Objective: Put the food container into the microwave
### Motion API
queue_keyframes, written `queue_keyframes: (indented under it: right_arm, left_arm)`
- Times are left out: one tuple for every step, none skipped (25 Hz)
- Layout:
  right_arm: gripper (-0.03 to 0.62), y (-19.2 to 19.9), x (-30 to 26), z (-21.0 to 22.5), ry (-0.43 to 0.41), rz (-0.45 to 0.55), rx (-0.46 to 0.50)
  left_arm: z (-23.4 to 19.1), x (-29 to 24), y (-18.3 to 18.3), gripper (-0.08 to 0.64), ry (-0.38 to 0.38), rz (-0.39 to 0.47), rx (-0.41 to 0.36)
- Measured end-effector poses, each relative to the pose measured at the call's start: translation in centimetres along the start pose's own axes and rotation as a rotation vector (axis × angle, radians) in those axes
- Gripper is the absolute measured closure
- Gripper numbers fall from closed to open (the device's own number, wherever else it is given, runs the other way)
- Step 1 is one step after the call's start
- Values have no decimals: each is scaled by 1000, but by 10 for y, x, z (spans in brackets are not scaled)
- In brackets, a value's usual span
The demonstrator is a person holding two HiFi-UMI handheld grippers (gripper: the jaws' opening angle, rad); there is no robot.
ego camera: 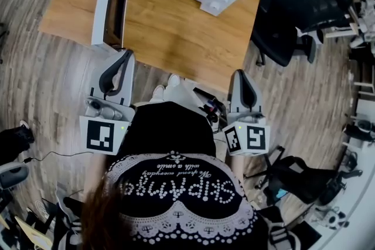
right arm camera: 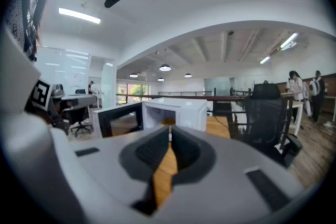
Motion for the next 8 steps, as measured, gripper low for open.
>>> queue_keyframes:
  right_arm:
    - [554, 0, 0, 0, -1, 0, 1]
    - [554, 1, -1, 0, -2, -1, 3]
    - [554, 1, -1, 0, -4, -2, 6]
    - [554, 2, -2, 0, -6, -4, 8]
    - [554, 2, -2, 1, -7, -7, 10]
    - [554, 3, -2, 1, -8, -9, 11]
    - [554, 4, -2, 1, -7, -11, 12]
    - [554, 5, -2, 2, -7, -14, 13]
  left_arm:
    - [0, 0, 1, 531, -1, -1, 2]
    - [0, 0, 2, 531, -3, -2, 3]
    - [0, 0, 2, 531, -4, -2, 4]
    - [0, 0, 3, 531, -5, -2, 3]
    - [0, -1, 3, 531, -5, -1, 2]
    - [0, -1, 4, 531, -6, -1, 1]
    - [-1, -1, 4, 531, -6, -1, 1]
    - [-1, -2, 5, 531, -6, -2, 1]
Point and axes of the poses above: the fingertips, and each gripper's own axes: x backward along the fingers, z to its right, y out of its underside, the point moved 2 cm from there along x, backward along the fingers, and after that the axes turned 1 degree about -z, right-handed, at the moved point
